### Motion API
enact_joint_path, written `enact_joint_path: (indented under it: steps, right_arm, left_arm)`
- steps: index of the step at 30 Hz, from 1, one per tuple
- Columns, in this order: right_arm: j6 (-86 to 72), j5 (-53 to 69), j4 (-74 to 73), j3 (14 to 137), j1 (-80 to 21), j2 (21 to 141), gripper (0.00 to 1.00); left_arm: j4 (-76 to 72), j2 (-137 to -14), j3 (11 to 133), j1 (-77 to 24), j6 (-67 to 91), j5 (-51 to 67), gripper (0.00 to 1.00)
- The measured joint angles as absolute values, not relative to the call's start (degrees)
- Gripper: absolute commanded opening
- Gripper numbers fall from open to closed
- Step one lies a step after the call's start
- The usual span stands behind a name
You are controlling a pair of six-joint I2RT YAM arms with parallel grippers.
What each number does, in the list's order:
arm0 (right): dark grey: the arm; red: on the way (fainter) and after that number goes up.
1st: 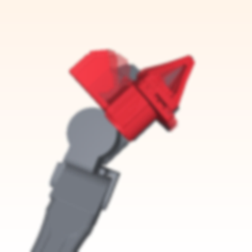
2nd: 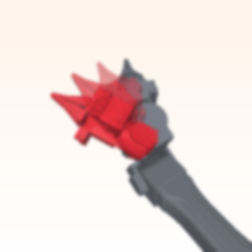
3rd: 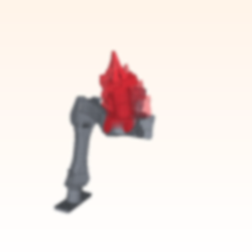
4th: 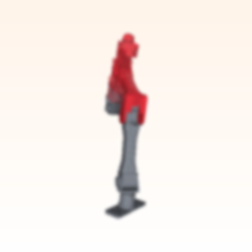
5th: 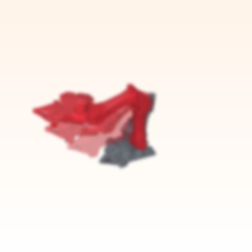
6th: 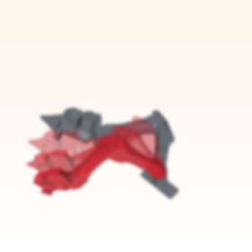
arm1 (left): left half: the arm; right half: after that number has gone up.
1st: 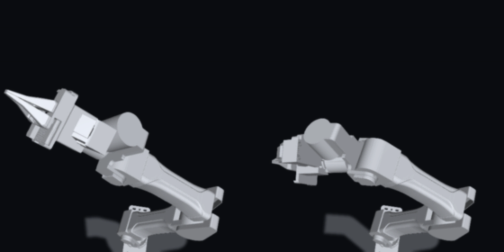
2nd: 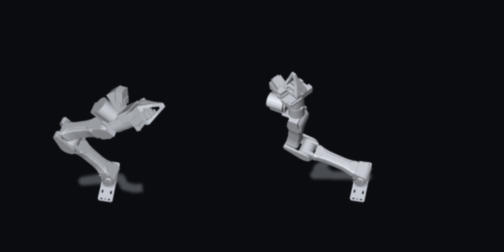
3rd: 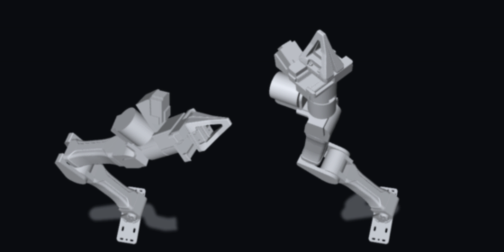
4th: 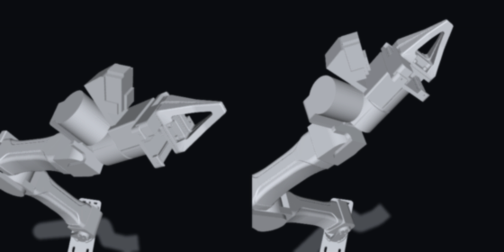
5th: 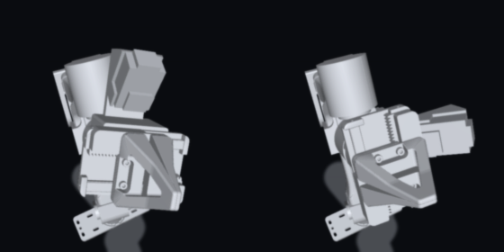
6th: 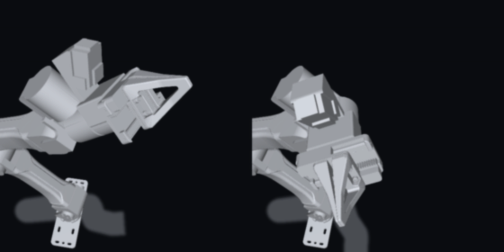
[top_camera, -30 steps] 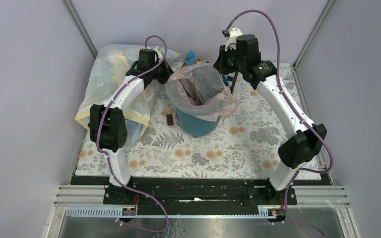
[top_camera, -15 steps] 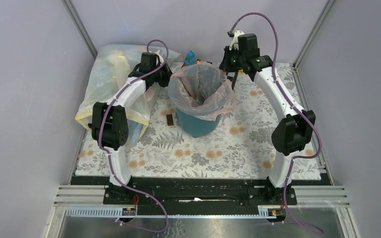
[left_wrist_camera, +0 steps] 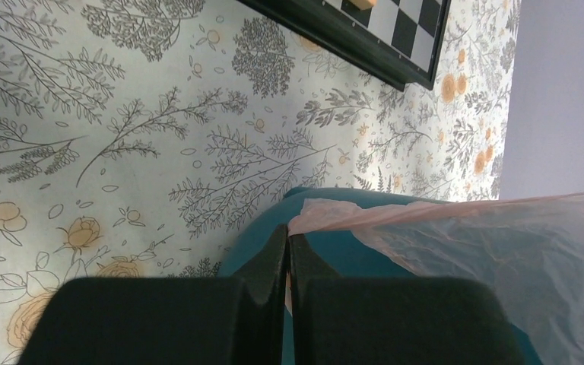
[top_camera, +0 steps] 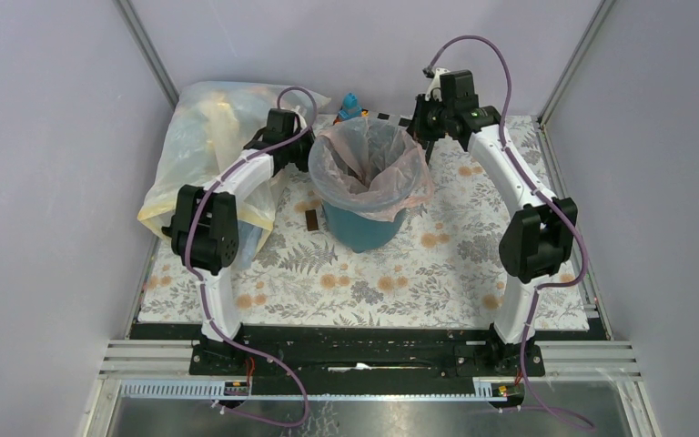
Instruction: Put the trash bags into the trash bin
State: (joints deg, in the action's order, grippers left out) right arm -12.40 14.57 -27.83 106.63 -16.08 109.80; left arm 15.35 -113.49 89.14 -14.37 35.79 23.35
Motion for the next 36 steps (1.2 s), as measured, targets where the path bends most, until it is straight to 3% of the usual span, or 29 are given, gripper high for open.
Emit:
enact_joint_path:
  steps: [7, 10, 13, 20, 30, 36]
  right_arm:
    - [-13.32, 13.61, -30.48, 106.63, -15.46, 109.78, 0.52]
    - [-13.3, 11.38, -32.01, 106.63, -15.03, 109.06, 0.77]
    - [-13.45, 9.04, -33.58, 106.63, -14.83, 106.39, 0.89]
    - [-13.63, 4.95, -32.14, 100.6, -14.57, 90.54, 0.88]
    - [-18.63, 10.72, -20.38, 67.59, -14.5, 64.73, 0.77]
    - [-23.92, 19.03, -12.1, 53.65, -14.48, 58.7, 0.73]
  left_arm:
    - [13.89, -113.49, 86.37, -14.68, 35.79, 23.53, 0.0]
    - [13.45, -113.45, 86.08, -14.7, 35.81, 23.7, 0.0]
    - [13.19, -113.08, 86.08, -14.68, 35.83, 23.75, 0.0]
    - [13.19, -111.9, 86.08, -14.61, 36.03, 23.77, 0.0]
    - [12.78, -111.04, 85.62, -14.63, 36.51, 23.86, 0.0]
    - [12.16, -110.52, 85.03, -14.63, 36.91, 23.86, 0.0]
